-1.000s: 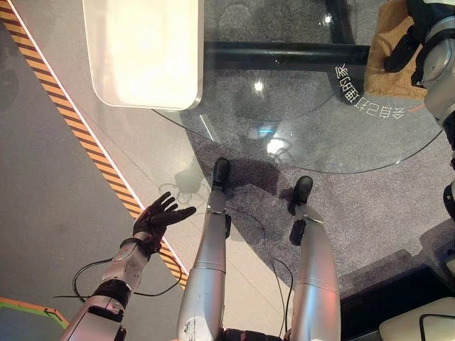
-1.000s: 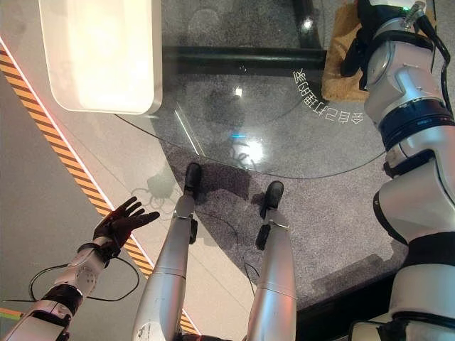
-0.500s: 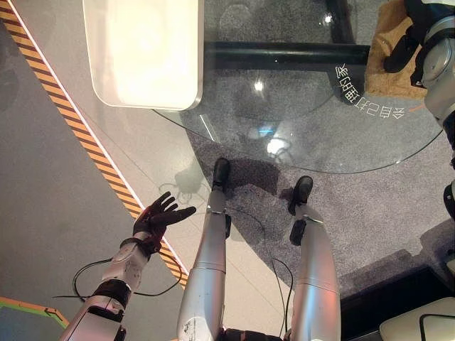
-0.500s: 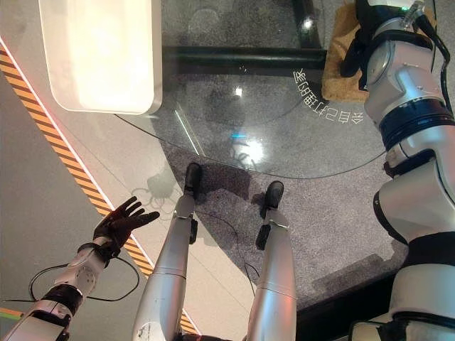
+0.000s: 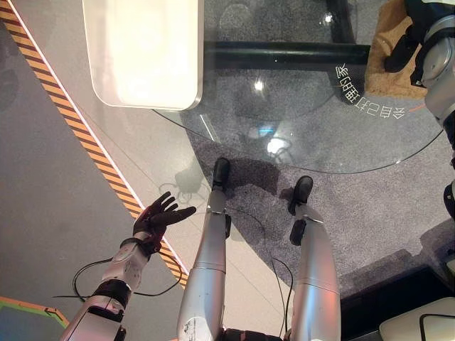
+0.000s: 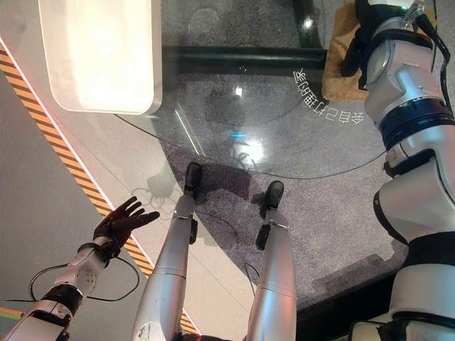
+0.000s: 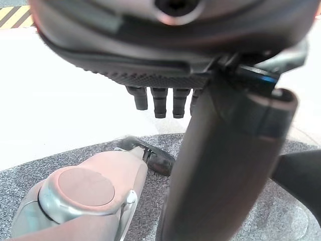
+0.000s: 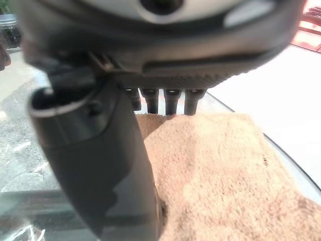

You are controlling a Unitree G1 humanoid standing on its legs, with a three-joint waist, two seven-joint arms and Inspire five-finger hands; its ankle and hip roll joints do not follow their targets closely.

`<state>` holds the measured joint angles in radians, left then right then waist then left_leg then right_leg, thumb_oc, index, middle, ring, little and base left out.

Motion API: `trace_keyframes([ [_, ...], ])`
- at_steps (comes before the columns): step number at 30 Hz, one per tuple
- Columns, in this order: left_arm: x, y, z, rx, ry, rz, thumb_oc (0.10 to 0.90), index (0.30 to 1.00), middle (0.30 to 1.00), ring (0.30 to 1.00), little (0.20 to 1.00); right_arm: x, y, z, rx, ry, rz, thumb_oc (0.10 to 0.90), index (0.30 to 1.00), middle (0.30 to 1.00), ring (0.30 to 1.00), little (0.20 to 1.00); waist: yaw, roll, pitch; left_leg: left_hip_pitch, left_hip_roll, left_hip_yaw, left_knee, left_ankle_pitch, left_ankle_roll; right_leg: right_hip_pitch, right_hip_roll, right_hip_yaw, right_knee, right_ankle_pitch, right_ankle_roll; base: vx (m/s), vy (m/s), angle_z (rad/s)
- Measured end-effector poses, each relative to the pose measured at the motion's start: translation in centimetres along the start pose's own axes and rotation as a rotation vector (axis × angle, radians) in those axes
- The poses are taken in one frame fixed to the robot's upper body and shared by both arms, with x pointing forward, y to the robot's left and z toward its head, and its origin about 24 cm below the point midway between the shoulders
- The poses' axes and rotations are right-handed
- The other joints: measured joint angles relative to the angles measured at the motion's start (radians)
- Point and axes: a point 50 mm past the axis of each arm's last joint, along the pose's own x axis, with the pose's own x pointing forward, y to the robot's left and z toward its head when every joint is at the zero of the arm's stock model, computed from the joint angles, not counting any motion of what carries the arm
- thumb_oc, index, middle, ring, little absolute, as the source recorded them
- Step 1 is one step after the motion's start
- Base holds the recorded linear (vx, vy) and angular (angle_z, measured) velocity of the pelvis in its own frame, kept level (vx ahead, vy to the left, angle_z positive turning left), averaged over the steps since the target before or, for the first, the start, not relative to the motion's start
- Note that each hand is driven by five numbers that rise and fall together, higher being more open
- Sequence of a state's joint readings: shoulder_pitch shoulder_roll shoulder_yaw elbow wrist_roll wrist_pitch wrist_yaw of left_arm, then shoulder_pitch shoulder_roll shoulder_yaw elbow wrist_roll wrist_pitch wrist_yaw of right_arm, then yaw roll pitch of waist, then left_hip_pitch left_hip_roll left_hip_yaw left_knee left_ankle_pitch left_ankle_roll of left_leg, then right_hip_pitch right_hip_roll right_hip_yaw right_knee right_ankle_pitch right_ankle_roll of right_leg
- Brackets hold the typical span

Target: Wipe the table with a cloth and put it in the basket.

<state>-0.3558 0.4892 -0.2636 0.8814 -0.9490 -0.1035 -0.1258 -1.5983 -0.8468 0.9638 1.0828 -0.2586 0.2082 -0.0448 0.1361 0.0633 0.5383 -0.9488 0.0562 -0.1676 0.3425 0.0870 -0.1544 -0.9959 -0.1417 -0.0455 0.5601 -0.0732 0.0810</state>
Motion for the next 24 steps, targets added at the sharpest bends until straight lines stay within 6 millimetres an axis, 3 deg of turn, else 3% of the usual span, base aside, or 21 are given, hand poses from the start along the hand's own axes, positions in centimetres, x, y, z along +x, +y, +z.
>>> trace_keyframes([
  [24, 0.02, -0.32, 0.18, 0.001, -0.01, -0.015, 0.8, 0.9, 0.9, 0.9, 0.9, 0.01, -0.34, -0.03, 0.004, -0.001, -0.009, 0.1, 0.3, 0.3, 0.3, 0.2, 0.0, 0.003, -0.002, 0.004, 0.003, 0.003, -0.018, 0.013, 0.005, 0.007, 0.001, -0.002, -0.024, 0.013, 0.002, -0.01, 0.005, 0.0],
])
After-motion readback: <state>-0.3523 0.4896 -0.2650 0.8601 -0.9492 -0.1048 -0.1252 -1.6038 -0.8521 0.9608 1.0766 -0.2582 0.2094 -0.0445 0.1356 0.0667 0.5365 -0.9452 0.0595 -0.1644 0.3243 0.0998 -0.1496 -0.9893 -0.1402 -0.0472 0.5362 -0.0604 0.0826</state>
